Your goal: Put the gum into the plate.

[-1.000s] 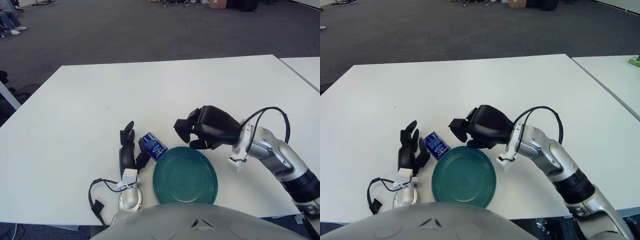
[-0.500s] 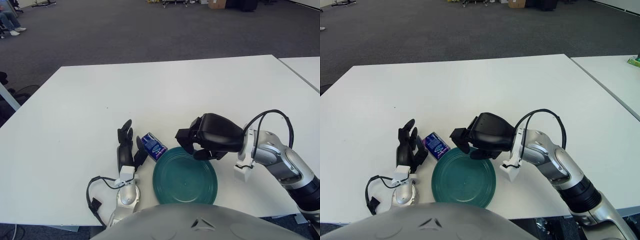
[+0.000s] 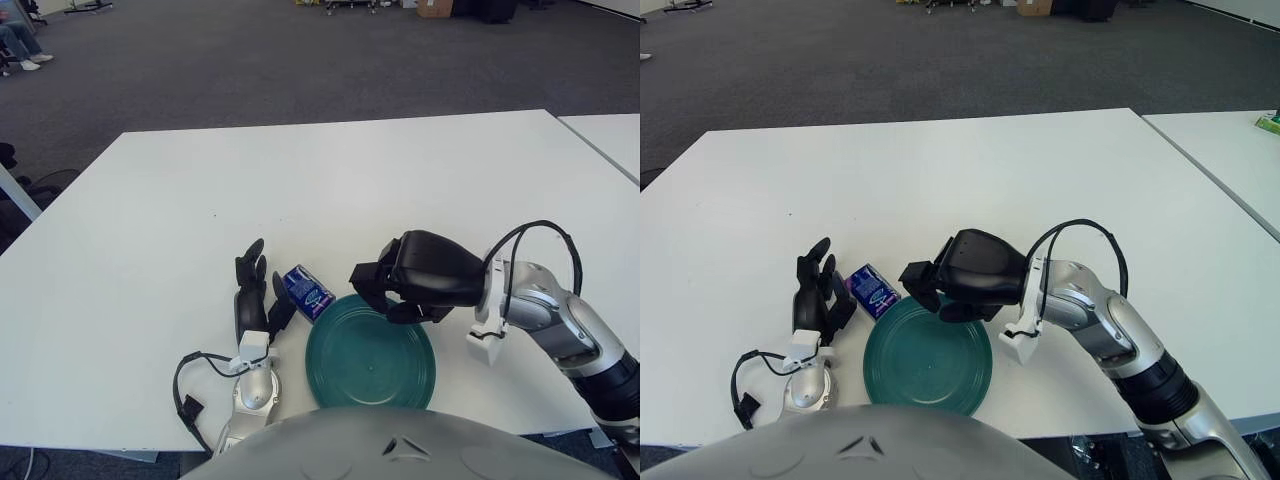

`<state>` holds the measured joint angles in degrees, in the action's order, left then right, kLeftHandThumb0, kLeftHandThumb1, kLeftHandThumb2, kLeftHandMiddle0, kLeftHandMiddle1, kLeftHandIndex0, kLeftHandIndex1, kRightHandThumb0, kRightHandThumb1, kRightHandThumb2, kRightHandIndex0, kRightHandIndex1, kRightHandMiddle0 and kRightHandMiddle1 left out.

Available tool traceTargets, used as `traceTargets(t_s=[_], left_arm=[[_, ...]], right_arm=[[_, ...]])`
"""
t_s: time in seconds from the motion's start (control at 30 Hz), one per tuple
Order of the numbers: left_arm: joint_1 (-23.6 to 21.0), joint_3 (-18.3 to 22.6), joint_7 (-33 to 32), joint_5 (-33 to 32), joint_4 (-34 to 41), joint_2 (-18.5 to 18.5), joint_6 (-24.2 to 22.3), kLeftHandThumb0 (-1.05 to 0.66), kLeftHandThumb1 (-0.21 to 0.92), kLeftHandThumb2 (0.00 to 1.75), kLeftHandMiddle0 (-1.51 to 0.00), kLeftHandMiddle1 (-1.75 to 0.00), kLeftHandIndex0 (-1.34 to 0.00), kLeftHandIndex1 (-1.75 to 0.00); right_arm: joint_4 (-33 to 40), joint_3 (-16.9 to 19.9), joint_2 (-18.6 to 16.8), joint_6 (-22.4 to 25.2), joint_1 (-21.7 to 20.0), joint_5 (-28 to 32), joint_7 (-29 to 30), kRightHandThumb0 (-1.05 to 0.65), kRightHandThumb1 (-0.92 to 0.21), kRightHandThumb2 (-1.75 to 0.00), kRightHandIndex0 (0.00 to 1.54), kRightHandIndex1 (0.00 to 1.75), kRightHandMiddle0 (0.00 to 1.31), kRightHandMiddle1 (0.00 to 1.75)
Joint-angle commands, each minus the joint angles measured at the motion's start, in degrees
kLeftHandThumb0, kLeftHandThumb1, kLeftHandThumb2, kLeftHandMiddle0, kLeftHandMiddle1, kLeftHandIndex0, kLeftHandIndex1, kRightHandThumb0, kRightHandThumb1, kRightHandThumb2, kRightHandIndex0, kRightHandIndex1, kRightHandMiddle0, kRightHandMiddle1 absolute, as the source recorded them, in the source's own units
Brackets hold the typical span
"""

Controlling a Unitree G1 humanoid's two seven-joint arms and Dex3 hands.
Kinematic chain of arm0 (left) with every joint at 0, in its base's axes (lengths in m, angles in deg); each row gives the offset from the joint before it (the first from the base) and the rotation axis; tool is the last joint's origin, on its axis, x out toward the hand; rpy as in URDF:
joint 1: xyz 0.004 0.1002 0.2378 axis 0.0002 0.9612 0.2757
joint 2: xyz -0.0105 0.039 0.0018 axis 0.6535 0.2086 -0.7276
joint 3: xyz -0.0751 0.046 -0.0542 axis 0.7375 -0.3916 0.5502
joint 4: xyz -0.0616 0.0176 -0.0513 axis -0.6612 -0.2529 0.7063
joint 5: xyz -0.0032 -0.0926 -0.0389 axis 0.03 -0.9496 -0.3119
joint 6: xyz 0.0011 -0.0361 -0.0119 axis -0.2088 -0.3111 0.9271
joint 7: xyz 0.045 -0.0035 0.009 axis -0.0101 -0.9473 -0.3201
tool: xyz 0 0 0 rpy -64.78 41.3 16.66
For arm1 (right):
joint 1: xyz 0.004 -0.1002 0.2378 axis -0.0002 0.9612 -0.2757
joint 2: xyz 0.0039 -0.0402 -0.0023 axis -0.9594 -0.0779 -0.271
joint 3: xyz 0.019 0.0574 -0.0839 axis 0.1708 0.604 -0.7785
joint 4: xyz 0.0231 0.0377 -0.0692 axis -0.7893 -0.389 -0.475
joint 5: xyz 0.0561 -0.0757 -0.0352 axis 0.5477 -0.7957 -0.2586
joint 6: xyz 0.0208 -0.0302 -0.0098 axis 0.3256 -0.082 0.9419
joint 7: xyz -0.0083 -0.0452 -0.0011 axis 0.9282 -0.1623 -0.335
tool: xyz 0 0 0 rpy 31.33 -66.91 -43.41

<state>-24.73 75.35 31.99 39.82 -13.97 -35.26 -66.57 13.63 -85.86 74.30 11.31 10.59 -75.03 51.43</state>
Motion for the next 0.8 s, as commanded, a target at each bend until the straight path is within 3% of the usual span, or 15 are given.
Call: traceTargets(t_s=[0.0,0.1,0.13,0.27,0.33,0.37,0.47,0.63,0.77], left_arm=[[-0.7,-0.1,0.1,-0.8,-1.1,-3.2,-2.0,-0.85,0.92,0.96,-0.38,-0.01,-0.02,-0.80],[-0.9,0.1,-0.1,-0.8,-1.4,-3.2,-1.5,-0.85,0.92,0.96,-0.38,-0.01,-0.02,-0.80],[-1.0,0.0,0.2,-0.9,-1.6,-3.1,-1.7,-0.85,0.92,0.95,-0.37,-0.01,-0.03,-0.80],[-1.3,-0.1,0.6,-0.5,-1.9,-2.6,-2.4,-0.84,0.92,0.96,-0.35,0.00,-0.02,-0.80],[-1.4,-0.2,0.8,-0.2,-1.9,-2.3,-2.5,-0.83,0.92,0.96,-0.35,0.00,-0.01,-0.80],[-1.4,-0.3,0.8,-0.1,-1.9,-2.2,-2.4,-0.82,0.92,0.97,-0.36,0.00,-0.01,-0.80],[-1.4,-0.4,0.7,0.6,-2.0,-1.9,-1.8,-0.81,0.92,0.96,-0.37,-0.01,-0.01,-0.81],[-1.6,-0.9,0.0,5.3,-1.5,0.0,-0.9,-0.80,0.92,0.94,-0.38,-0.01,-0.01,-0.82],[2.1,1.5,2.2,9.4,8.9,4.3,-3.7,-0.82,0.92,0.91,-0.41,-0.02,-0.01,-0.83]], right_arm=[[-0.6,0.9,-0.4,-0.7,-1.1,-0.2,0.2,-0.42,-0.53,-1.05,1.08,1.75,0.45,1.75],[-0.8,0.8,-1.2,-0.6,-1.3,-0.3,0.3,-0.42,-0.52,-1.05,1.07,1.75,0.46,1.75],[-1.4,1.1,-2.1,-0.8,-1.6,-1.2,1.3,-0.42,-0.52,-1.06,1.00,1.75,0.46,1.75],[-3.1,1.7,-4.1,-1.4,-3.1,-5.6,4.2,-0.37,-0.81,-0.66,0.64,1.75,0.27,1.75],[-4.1,1.6,-4.9,-1.4,-4.2,-8.1,5.1,-0.37,-0.87,-0.59,0.51,1.55,0.23,1.75],[-4.6,1.4,-5.2,-1.3,-4.6,-9.1,5.4,-0.48,-0.89,-0.61,0.44,1.36,0.15,1.54],[-5.9,1.1,-5.9,-1.1,-5.7,-10.8,6.1,-0.63,-0.91,-0.63,0.37,1.01,0.07,1.21],[-8.8,0.9,-6.8,-0.3,-8.4,-13.2,7.0,-0.71,-0.92,-0.66,0.37,0.64,0.01,0.98],[-10.0,1.1,-6.8,0.3,-9.6,-14.6,7.4,-0.74,-0.92,-0.70,0.38,0.45,0.00,0.90]])
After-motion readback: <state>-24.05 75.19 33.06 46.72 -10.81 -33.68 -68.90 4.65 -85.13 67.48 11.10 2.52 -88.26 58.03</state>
